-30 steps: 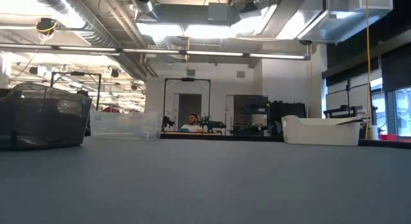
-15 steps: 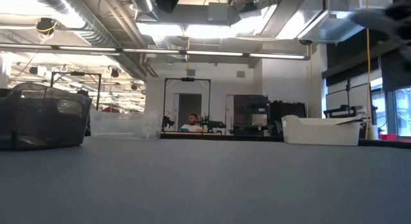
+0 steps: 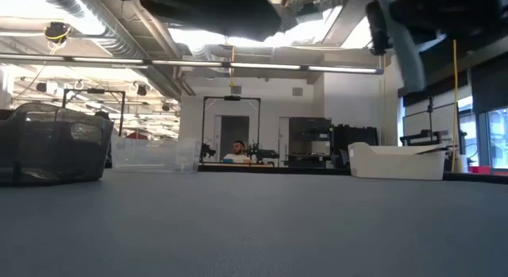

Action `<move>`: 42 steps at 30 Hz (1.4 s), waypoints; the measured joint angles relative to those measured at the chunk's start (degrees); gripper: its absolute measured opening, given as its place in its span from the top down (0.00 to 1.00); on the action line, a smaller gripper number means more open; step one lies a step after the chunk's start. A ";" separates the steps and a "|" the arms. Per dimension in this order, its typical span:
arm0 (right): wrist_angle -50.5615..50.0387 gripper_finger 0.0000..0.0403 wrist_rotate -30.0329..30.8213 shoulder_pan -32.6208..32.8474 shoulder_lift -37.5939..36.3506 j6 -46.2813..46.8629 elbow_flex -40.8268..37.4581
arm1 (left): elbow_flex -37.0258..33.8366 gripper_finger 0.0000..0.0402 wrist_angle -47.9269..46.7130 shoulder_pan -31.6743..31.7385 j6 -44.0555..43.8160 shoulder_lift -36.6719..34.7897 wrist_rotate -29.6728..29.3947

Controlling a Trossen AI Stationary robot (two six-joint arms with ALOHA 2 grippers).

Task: Sort silverware by color (type)
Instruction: Put the blue spoon into the black bin

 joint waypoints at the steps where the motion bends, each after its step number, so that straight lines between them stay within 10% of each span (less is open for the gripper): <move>1: 3.56 0.95 -2.22 -1.03 0.70 -0.07 -1.18 | -0.53 0.69 1.71 0.08 -0.13 -0.03 -0.26; 13: 15.72 0.95 -2.90 -3.10 11.35 -1.06 -3.52 | -4.23 0.69 10.03 6.32 -7.41 -0.04 4.29; 42: 28.93 0.94 -0.42 -3.12 16.23 -1.84 -3.46 | -4.14 0.71 33.13 10.78 7.89 1.80 14.58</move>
